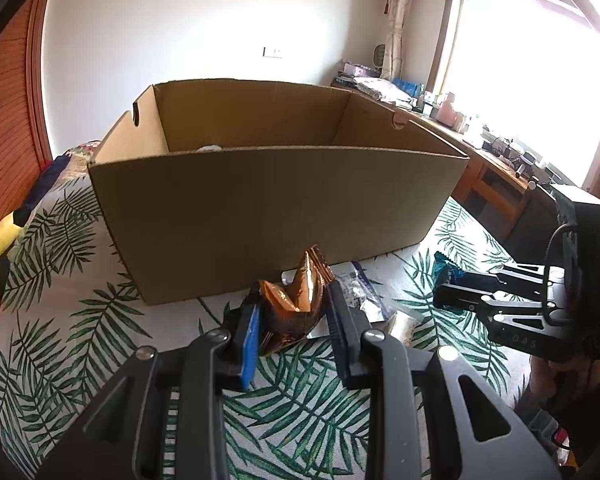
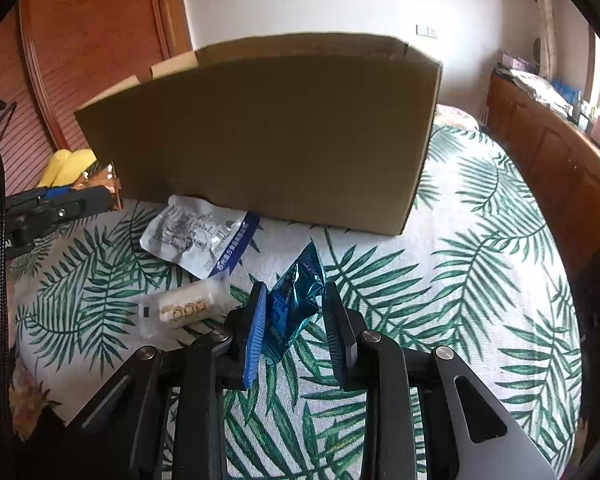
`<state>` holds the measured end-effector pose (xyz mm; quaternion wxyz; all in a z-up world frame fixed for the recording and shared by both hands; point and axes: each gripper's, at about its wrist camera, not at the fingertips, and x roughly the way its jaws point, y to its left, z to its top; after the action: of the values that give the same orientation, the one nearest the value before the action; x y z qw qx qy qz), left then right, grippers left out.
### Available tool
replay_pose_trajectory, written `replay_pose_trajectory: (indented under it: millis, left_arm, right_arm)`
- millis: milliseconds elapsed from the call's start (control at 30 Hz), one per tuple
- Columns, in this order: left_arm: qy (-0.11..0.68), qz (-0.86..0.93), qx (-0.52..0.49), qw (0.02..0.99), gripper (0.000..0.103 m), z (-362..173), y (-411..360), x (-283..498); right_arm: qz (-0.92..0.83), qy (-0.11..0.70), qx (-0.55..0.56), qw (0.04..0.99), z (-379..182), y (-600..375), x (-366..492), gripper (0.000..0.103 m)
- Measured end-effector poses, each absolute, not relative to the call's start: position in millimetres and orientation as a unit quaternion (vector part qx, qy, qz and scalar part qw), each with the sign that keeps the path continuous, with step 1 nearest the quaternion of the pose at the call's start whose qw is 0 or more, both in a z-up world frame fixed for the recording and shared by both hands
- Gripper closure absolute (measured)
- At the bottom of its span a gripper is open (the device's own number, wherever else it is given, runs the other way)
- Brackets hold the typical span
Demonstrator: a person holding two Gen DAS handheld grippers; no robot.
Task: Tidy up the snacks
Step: 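Lift both held snacks and carry them over the box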
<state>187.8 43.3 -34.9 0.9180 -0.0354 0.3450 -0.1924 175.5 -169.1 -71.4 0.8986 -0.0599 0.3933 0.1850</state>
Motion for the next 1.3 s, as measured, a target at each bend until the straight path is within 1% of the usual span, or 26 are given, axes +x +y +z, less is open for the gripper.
replay_pose_trajectory:
  millis: [267, 633, 867, 1100, 1300]
  left_arm:
    - [0.325, -0.196, -0.034, 0.925, 0.075, -17, 44, 188]
    - [0.272, -0.193, -0.026, 0.942, 0.075, 23, 51, 195]
    - [0.251, -0.188, -0.016, 0.949, 0.075, 42, 55, 207]
    - [0.245, -0.182, -0.013, 0.952, 0.075, 46, 56, 226]
    - [0.250, -0.177, -0.013, 0.952, 0.075, 40, 55, 240]
  right_arm:
    - [0.185, 0.369, -0.052, 0.909, -49, -181, 171, 0.076]
    - [0.193, 0.306, -0.062, 0.930, 9, -183, 166, 0.076]
    - [0.197, 0.276, -0.075, 0.938, 36, -177, 174, 0.076]
    - [0.208, 0.259, -0.085, 0.939, 49, -162, 193, 0.075]
    - [0.214, 0.258, -0.090, 0.938, 48, -152, 208, 0.075]
